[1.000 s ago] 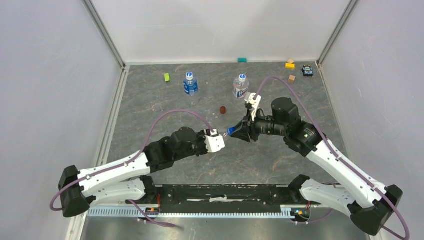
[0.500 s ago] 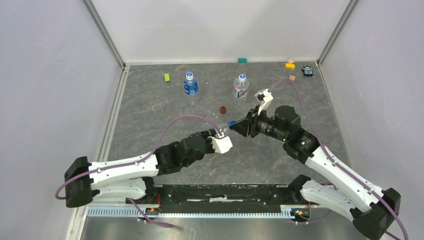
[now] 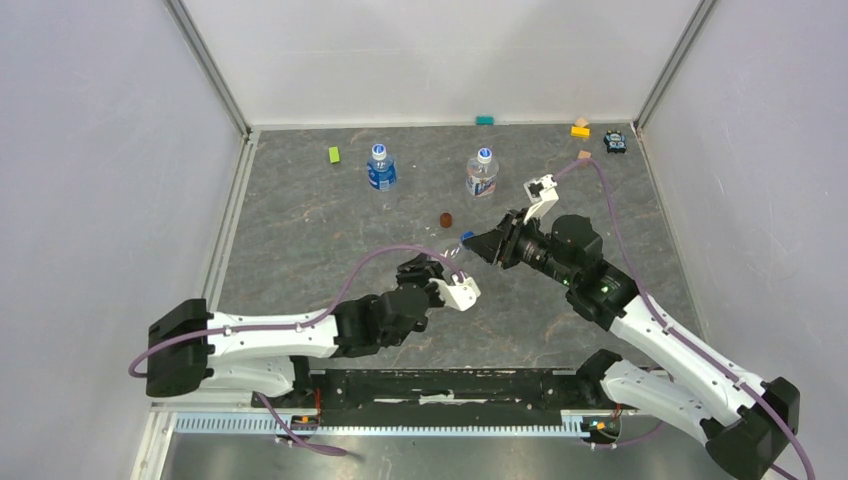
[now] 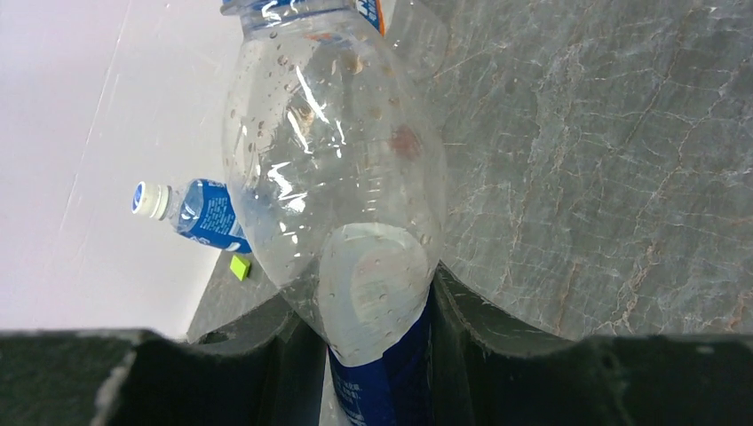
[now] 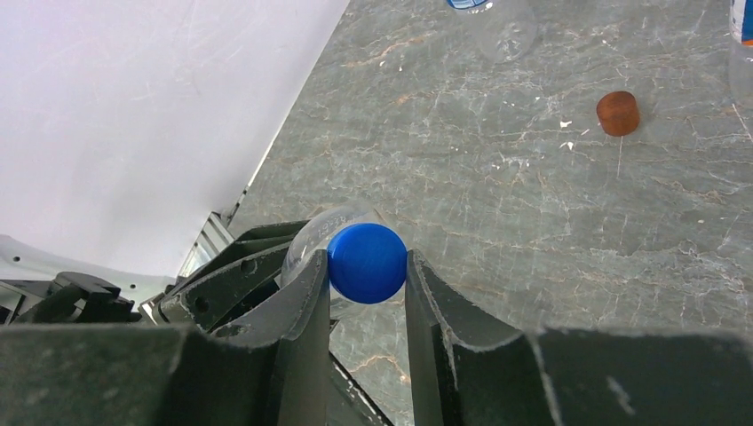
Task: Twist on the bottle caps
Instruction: Screw the bottle cap onto the plastic bottle.
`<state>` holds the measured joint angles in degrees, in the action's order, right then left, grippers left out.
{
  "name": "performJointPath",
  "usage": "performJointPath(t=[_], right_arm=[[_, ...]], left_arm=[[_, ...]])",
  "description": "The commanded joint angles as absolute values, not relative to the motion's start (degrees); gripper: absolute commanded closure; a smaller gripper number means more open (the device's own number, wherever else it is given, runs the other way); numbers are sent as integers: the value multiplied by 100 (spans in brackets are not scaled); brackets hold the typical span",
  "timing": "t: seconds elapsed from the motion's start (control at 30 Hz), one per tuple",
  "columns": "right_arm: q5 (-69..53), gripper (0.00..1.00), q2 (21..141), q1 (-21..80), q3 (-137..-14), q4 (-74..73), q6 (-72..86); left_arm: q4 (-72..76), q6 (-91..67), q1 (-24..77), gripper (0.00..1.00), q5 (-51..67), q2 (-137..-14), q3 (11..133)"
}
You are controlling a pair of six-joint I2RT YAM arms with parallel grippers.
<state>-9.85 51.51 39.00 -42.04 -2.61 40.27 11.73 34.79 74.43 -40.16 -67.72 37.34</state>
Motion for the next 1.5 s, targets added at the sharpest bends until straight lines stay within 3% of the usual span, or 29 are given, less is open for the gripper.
performJointPath(t=[0.0,0.23,0.33,0.53,0.83,1.03,1.3,1.47], right_arm=[[-895,96,5394,4069,-4079,-515,4004],[-831,96,5462,4068,-4008,-282,4279],[-668,90,5371,4065,-4024,-255,4272],[-420,44,5079,3992,-4430,-456,3871],[-165,14,4751,3832,-5326,-1081,2909],[-816,3,4769,3795,-5846,-1597,1433],[-1994,2,4711,3797,-6074,-2218,-952],[-2910,5,4572,3792,-6108,-2649,-2122]], left_arm=[[2722,4043,7928,66,-3389,-6814,3938],[3562,4708,8134,67,-4132,-7412,3664],[3666,4694,8146,67,-4201,-7518,3733],[2976,4222,8096,68,-3977,-7287,3654],[1934,2744,7799,67,-3673,-7100,3246],[1244,2025,7099,67,-2389,-6734,3253],[605,1439,6028,64,127,-5656,3376],[434,1379,5738,64,1099,-5155,3421]])
